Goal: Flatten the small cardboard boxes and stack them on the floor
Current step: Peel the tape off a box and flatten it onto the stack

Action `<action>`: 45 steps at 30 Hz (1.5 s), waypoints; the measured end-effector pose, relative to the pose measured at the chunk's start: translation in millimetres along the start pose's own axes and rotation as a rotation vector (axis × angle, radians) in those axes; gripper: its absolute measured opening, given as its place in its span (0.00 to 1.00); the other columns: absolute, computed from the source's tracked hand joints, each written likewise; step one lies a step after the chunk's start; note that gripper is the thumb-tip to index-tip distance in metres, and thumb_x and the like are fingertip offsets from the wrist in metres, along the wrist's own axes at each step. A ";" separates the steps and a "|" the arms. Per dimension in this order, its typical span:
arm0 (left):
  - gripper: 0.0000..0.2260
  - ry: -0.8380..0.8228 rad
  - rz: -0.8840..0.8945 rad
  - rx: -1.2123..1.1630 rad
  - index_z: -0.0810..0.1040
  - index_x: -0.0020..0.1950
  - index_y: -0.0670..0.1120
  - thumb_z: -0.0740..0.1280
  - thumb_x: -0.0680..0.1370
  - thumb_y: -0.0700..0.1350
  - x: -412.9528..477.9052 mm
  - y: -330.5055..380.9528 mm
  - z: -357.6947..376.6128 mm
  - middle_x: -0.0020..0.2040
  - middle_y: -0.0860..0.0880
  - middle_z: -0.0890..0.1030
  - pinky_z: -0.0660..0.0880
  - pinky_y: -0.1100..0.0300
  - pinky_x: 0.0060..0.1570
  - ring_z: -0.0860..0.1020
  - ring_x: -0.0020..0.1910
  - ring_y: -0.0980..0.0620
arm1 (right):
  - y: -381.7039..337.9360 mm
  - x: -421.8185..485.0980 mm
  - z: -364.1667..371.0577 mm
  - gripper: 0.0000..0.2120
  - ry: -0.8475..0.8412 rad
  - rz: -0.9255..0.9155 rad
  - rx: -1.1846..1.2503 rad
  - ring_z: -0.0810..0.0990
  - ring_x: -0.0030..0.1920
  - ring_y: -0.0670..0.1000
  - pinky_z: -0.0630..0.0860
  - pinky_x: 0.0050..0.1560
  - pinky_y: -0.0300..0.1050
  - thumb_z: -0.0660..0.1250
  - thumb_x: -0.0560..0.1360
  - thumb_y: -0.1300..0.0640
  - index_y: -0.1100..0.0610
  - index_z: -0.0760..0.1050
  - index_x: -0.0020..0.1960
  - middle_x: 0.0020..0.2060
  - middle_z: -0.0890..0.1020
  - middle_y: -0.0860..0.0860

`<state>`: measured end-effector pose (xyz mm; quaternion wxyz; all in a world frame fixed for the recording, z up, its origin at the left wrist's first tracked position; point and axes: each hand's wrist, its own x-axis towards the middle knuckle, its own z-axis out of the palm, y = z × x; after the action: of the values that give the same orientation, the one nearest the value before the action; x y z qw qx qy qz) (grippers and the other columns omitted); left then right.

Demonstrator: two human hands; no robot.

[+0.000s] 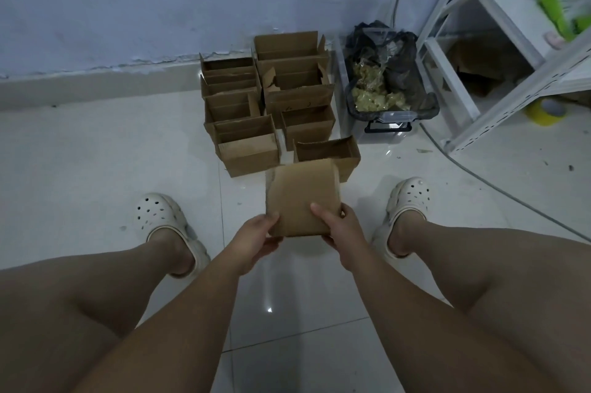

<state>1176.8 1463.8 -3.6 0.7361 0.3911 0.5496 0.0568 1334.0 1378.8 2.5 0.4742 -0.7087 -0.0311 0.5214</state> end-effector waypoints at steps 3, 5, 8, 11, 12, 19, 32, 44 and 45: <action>0.22 0.200 -0.036 0.332 0.69 0.67 0.44 0.63 0.79 0.54 6.3 -14.4 -0.8 0.61 0.44 0.75 0.72 0.51 0.58 0.74 0.59 0.44 | 3.8 0.3 0.2 0.48 0.068 -0.111 -0.359 0.69 0.65 0.54 0.72 0.65 0.53 0.77 0.63 0.42 0.51 0.56 0.75 0.66 0.65 0.50; 0.26 0.362 -0.003 0.265 0.63 0.72 0.45 0.66 0.78 0.52 8.0 -8.5 1.7 0.68 0.42 0.71 0.71 0.49 0.61 0.72 0.63 0.41 | 8.8 -0.1 -0.7 0.50 0.075 -0.183 -0.544 0.67 0.67 0.55 0.70 0.67 0.55 0.78 0.63 0.43 0.49 0.53 0.76 0.68 0.62 0.50; 0.26 0.433 0.087 0.176 0.62 0.73 0.48 0.65 0.78 0.53 10.1 6.0 5.2 0.70 0.44 0.69 0.69 0.56 0.56 0.70 0.66 0.42 | 19.0 -0.5 -5.6 0.50 0.073 -0.248 -0.856 0.65 0.68 0.59 0.66 0.68 0.55 0.76 0.65 0.45 0.49 0.49 0.77 0.72 0.57 0.49; 0.25 0.368 0.188 0.261 0.64 0.72 0.50 0.64 0.78 0.56 12.9 8.2 8.6 0.70 0.46 0.69 0.68 0.59 0.51 0.70 0.66 0.45 | 29.5 -1.3 -11.3 0.49 0.043 -0.303 -1.064 0.63 0.69 0.60 0.62 0.67 0.53 0.74 0.67 0.45 0.50 0.48 0.77 0.75 0.52 0.49; 0.25 0.327 0.198 0.297 0.65 0.72 0.50 0.64 0.78 0.56 13.2 5.5 9.6 0.70 0.47 0.69 0.68 0.60 0.51 0.70 0.66 0.46 | 32.9 -1.1 -12.1 0.49 0.030 -0.310 -1.115 0.62 0.69 0.60 0.62 0.67 0.52 0.74 0.67 0.45 0.49 0.47 0.77 0.75 0.50 0.50; 0.16 0.264 0.142 0.421 0.72 0.65 0.46 0.65 0.78 0.44 15.8 -30.6 16.5 0.62 0.46 0.77 0.77 0.46 0.55 0.76 0.56 0.45 | 54.4 5.1 -7.8 0.43 -0.076 -0.200 -1.054 0.60 0.71 0.61 0.70 0.66 0.52 0.73 0.70 0.58 0.40 0.52 0.75 0.74 0.36 0.52; 0.25 0.336 0.310 0.608 0.65 0.70 0.45 0.63 0.74 0.34 34.0 -62.7 22.4 0.59 0.44 0.73 0.67 0.62 0.48 0.72 0.53 0.51 | 73.6 34.7 2.1 0.19 0.277 0.083 -0.436 0.78 0.49 0.55 0.75 0.41 0.44 0.64 0.74 0.64 0.57 0.72 0.64 0.55 0.80 0.56; 0.22 0.174 0.618 1.445 0.64 0.73 0.48 0.57 0.78 0.41 27.1 -85.9 45.1 0.69 0.45 0.66 0.71 0.54 0.55 0.67 0.63 0.45 | 79.1 33.8 4.2 0.04 0.401 0.071 -0.405 0.74 0.38 0.47 0.67 0.34 0.39 0.67 0.75 0.57 0.54 0.72 0.47 0.41 0.77 0.49; 0.22 0.168 0.606 1.463 0.62 0.73 0.50 0.57 0.79 0.42 27.0 -85.2 45.4 0.70 0.45 0.65 0.71 0.53 0.56 0.67 0.63 0.44 | 78.2 32.5 4.3 0.01 0.419 0.065 -0.407 0.74 0.39 0.48 0.69 0.37 0.41 0.65 0.76 0.57 0.54 0.73 0.46 0.41 0.78 0.50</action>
<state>1196.6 1395.8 -74.5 0.2011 0.9020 0.3708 -0.0916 1310.2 1356.2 -75.7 0.3014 -0.8821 -0.0137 0.3619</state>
